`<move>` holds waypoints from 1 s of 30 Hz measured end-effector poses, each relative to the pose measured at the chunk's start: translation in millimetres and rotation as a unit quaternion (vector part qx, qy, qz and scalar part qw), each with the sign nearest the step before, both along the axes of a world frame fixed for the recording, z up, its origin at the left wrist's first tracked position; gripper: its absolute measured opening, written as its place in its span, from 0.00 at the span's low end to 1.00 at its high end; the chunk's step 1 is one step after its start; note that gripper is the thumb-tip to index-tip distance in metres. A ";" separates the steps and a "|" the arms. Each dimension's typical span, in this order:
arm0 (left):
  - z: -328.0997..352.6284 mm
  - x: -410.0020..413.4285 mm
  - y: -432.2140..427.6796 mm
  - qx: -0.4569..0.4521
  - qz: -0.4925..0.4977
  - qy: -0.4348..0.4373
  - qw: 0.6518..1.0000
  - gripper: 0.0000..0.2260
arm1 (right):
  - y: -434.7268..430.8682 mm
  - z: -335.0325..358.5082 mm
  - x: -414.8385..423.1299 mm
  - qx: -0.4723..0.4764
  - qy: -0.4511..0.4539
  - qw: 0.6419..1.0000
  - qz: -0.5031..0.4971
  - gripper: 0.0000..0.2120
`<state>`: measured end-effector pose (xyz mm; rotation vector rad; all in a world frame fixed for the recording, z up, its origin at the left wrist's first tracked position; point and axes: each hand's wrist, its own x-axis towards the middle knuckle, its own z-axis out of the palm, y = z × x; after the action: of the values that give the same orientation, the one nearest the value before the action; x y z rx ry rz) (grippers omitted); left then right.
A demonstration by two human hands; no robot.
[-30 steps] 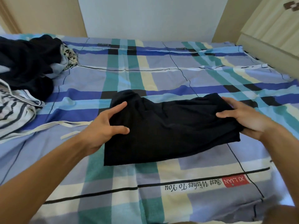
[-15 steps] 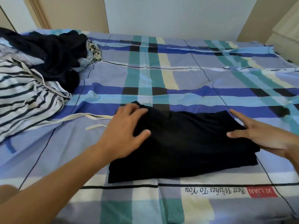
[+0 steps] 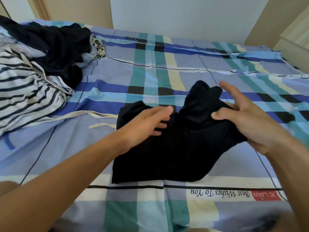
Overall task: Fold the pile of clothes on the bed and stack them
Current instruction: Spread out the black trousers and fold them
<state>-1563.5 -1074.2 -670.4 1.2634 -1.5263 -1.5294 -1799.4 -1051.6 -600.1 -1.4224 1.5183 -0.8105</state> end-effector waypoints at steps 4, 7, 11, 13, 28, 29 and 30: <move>14.1 19.2 -8.4 0.125 0.031 0.155 0.980 0.30 | 11.4 -16.2 67.3 -0.059 -0.004 0.993 0.102 0.43; 6.1 33.0 -7.0 0.120 0.080 0.137 0.980 0.16 | 19.7 -31.8 97.8 -0.037 -0.024 0.975 0.220 0.46; -14.0 48.0 -21.5 0.094 0.218 -0.009 0.971 0.15 | 15.2 -42.3 92.9 -0.077 -0.051 0.975 0.202 0.25; -16.0 51.4 -29.3 0.129 0.243 -0.053 0.960 0.19 | 9.6 -50.7 82.6 -0.130 -0.006 0.983 0.133 0.15; -59.8 29.2 -34.1 -0.363 -0.187 -0.467 0.785 0.23 | 49.9 -129.1 87.0 -0.108 0.402 0.874 0.251 0.31; -67.2 29.8 -37.2 -0.344 -0.186 -0.489 0.779 0.27 | 53.8 -126.9 86.5 -0.086 0.408 0.870 0.262 0.32; -71.6 30.3 -40.2 -0.335 -0.180 -0.504 0.776 0.31 | 57.1 -124.1 86.1 -0.066 0.408 0.867 0.278 0.34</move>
<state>-1533.2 -1114.4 -742.0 1.4219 -2.7744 -0.2237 -1713.3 -994.4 -724.2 -2.3336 1.4894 0.0907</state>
